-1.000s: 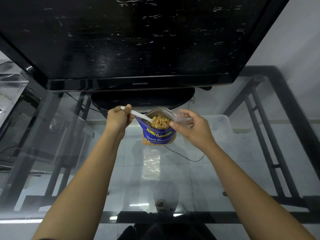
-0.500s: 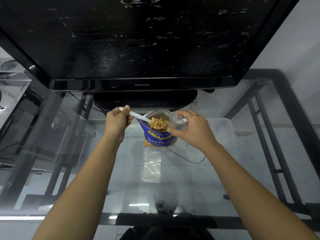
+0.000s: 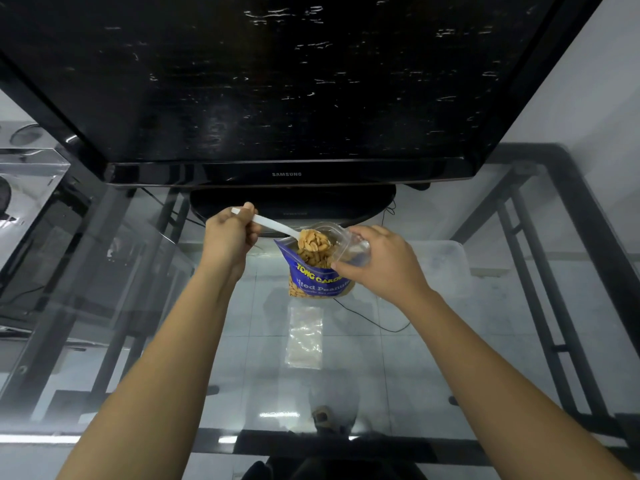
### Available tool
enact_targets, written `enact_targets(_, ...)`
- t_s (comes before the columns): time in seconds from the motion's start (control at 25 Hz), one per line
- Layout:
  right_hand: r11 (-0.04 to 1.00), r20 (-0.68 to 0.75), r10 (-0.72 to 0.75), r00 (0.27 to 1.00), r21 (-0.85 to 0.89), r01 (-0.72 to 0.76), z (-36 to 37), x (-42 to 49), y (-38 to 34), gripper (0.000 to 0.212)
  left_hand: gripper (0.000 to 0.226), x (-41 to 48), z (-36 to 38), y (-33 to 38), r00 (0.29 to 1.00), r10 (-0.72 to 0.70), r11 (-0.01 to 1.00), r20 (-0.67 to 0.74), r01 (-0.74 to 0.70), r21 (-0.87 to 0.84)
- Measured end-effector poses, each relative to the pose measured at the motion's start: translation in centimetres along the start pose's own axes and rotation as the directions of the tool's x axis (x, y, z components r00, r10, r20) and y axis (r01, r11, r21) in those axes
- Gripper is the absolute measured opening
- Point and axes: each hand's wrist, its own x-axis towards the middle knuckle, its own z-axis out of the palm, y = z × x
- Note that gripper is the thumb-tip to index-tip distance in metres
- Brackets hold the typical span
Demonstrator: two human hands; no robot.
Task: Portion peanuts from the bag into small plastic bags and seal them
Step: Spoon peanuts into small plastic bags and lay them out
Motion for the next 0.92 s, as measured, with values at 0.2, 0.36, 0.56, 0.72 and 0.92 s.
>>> enact_targets(0.2,0.996,-0.043,-0.004,0.999,0.09,0.008,0.6,0.0,-1.2,0.06,0.018,-0.2,0.9,2.6,0.998,0.053,0.996,0.034,-0.055,0.067)
enact_targets(0.36,0.963,-0.112,0.057,0.992,0.269,-0.025,1.5,0.2,-2.1,0.054,0.018,-0.8,2.8,4.7,0.976,0.18,0.919,0.12,-0.211,0.333)
enact_targets(0.56,0.902,-0.216,0.124,0.969,0.43,-0.02,2.1,0.3,-3.3,0.057,0.019,-3.7,5.1,8.4,0.818,0.361,0.627,0.447,-0.568,0.533)
enact_targets(0.72,0.842,-0.286,0.158,0.945,0.539,0.022,1.7,0.1,-3.5,0.058,0.018,-6.9,4.4,11.0,0.55,0.521,0.325,0.653,-0.835,0.444)
enact_targets(0.92,0.815,-0.282,0.196,0.939,0.579,0.004,0.8,-0.4,-2.9,0.053,0.018,-3.5,1.0,10.1,0.779,0.598,0.755,0.189,-0.626,0.195)
